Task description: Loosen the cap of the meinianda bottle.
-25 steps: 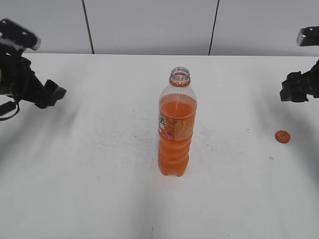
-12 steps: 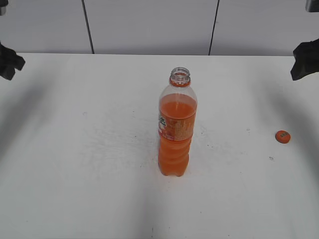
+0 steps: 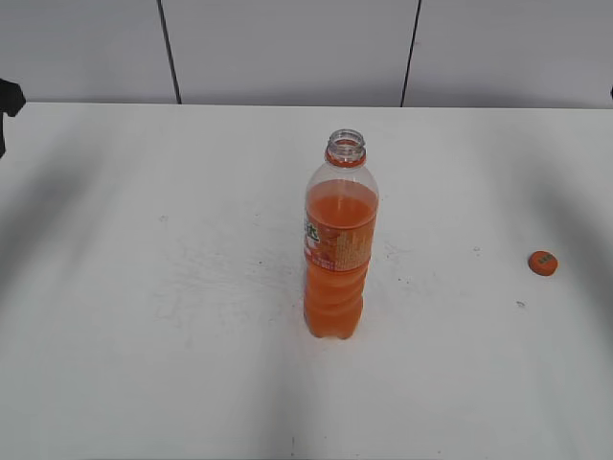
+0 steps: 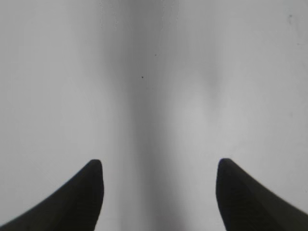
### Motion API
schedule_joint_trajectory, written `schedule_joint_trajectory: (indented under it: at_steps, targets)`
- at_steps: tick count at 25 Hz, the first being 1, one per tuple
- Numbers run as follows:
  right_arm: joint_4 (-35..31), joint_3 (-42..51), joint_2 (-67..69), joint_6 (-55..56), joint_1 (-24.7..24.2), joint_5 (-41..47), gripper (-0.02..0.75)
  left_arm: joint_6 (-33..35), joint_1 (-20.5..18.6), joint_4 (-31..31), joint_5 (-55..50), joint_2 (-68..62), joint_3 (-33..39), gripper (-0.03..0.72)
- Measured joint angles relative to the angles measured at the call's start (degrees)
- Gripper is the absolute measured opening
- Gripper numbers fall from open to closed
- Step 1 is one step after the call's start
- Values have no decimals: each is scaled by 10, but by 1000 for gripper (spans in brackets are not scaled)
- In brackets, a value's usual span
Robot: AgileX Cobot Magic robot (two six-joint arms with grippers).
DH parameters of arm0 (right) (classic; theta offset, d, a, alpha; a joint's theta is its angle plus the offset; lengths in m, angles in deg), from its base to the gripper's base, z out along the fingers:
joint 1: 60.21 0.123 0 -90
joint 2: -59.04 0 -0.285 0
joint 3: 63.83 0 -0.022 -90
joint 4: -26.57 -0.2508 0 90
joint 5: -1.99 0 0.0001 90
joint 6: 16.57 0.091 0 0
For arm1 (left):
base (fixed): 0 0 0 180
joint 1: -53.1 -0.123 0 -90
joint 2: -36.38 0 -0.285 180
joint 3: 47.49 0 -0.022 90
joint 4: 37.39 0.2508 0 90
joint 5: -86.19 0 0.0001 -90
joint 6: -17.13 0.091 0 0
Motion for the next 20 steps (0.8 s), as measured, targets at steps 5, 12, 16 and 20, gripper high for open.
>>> schedule_joint_trajectory:
  at_steps: [5,12,16,20]
  targets:
    - [-4,81,-83,0,0,1,587,4,0,-28,0,58,68,450]
    - [-20,272,-252,0,0,-16,587,8,0,-58,67,215,248,450]
    - [-20,372,-326,0,0,-36,587,8,0,-61,89,300,336,450]
    - [-20,462,-398,0,0,-48,587,8,0,-66,104,389,418,449]
